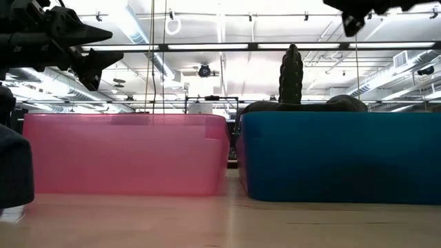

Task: Pick & Place hat
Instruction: Put the bottom blue cap into the red bin

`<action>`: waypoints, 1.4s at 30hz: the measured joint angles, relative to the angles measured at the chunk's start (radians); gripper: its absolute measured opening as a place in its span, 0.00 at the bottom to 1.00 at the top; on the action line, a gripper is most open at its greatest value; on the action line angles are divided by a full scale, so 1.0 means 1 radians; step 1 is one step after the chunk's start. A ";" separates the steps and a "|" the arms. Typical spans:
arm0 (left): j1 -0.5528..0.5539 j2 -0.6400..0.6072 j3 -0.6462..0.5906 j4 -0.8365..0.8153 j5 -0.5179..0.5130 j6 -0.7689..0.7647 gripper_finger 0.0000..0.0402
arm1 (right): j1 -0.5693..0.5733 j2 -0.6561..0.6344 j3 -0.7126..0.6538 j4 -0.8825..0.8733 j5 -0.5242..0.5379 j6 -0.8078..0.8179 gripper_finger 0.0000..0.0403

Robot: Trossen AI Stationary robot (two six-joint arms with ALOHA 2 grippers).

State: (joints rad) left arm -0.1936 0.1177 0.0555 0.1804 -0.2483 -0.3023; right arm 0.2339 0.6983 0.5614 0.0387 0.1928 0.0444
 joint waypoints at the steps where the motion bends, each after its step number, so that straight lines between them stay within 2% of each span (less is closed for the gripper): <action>1: 0.000 0.000 0.000 0.002 -0.004 0.001 0.55 | 0.000 -0.036 -0.038 0.036 0.002 -0.005 0.10; 4: 0.000 0.000 0.000 0.005 -0.014 -0.001 0.55 | -0.001 -0.143 -0.153 0.145 0.002 -0.016 0.10; 9: 0.000 0.000 0.000 0.025 -0.033 0.002 0.55 | 0.002 -0.344 -0.287 0.198 -0.013 -0.052 0.10; 15: 0.000 0.000 0.000 0.055 -0.074 0.026 0.55 | 0.002 -0.531 -0.380 0.207 -0.028 -0.062 0.10; 21: 0.000 0.000 0.000 0.056 -0.134 0.025 0.55 | 0.002 -0.700 -0.435 0.215 -0.118 -0.091 0.10; 28: 0.001 0.000 0.000 0.089 -0.170 0.027 0.55 | -0.045 -0.698 -0.501 0.270 -0.118 -0.088 0.10; 31: 0.001 0.002 0.000 0.106 -0.170 0.028 0.55 | -0.083 -0.699 -0.547 0.344 -0.150 -0.067 0.10; 36: 0.001 0.013 0.000 0.105 -0.170 0.021 0.55 | -0.131 -0.697 -0.545 0.269 -0.185 -0.052 0.10; 42: 0.001 0.039 0.000 0.136 -0.142 0.019 0.55 | -0.141 -0.697 -0.545 0.108 -0.203 -0.152 0.10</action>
State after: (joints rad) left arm -0.1928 0.1571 0.0551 0.3160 -0.3904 -0.2835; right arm 0.0929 0.0010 0.0166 0.1469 -0.0106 -0.1073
